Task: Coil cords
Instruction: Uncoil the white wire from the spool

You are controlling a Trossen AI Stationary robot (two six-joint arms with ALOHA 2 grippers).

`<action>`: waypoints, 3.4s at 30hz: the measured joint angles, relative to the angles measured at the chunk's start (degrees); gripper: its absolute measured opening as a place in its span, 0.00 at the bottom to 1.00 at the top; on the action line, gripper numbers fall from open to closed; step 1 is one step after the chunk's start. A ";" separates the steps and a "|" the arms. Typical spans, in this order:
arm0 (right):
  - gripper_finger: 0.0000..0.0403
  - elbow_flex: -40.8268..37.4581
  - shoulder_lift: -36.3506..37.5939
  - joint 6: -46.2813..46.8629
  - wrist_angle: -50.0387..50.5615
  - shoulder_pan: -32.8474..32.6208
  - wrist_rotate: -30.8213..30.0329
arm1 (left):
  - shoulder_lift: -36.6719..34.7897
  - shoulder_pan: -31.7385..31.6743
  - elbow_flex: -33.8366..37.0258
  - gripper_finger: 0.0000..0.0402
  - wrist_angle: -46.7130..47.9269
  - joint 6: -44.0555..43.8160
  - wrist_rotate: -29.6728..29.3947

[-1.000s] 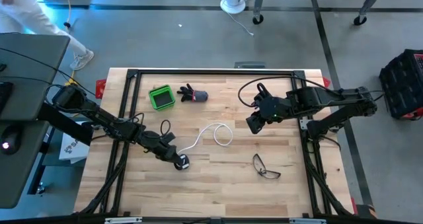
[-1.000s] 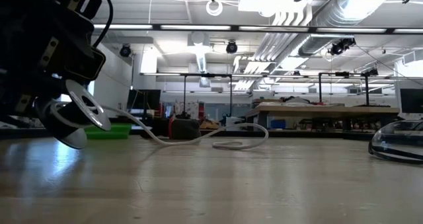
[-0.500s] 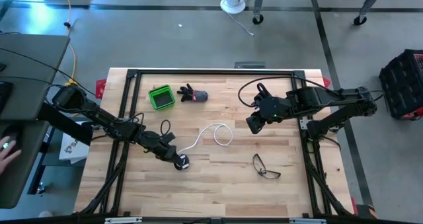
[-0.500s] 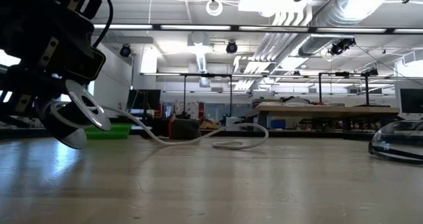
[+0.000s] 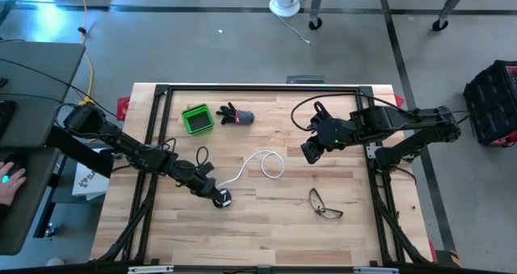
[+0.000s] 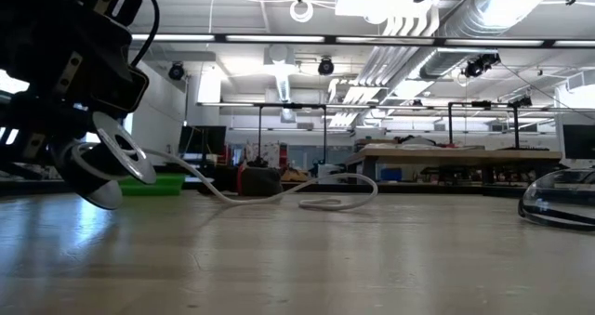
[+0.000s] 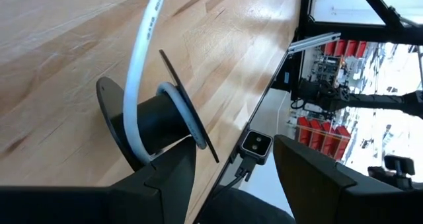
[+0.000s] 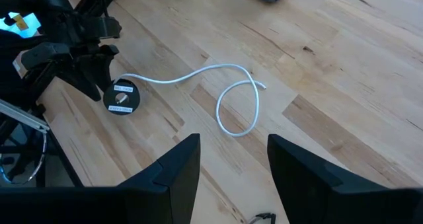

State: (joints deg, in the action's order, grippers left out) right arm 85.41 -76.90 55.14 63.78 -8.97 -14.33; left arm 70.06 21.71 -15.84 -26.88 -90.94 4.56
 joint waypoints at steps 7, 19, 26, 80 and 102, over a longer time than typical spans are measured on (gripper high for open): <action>0.43 0.00 0.02 -0.09 1.21 -0.02 0.00 | -0.02 -3.46 -0.07 0.49 -6.62 3.91 0.96; 0.43 0.00 -0.01 -4.30 1.17 0.00 -0.02 | -0.02 -11.61 -0.45 0.49 -0.40 1.12 2.83; 0.43 0.00 -0.01 -6.20 1.15 0.00 0.00 | 0.00 -12.81 -0.37 0.49 8.91 -0.55 6.26; 0.43 0.00 -0.01 -9.12 0.78 0.00 2.66 | 6.54 17.69 -11.35 0.33 26.51 -37.81 -27.54; 0.43 0.00 -0.01 -10.17 0.67 -0.02 2.91 | 11.24 15.49 -11.32 0.33 19.90 -37.38 -28.44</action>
State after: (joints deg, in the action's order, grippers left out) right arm 85.41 -76.90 44.97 64.45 -8.99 -11.42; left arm 81.30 37.20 -27.16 -6.98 -128.31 -23.88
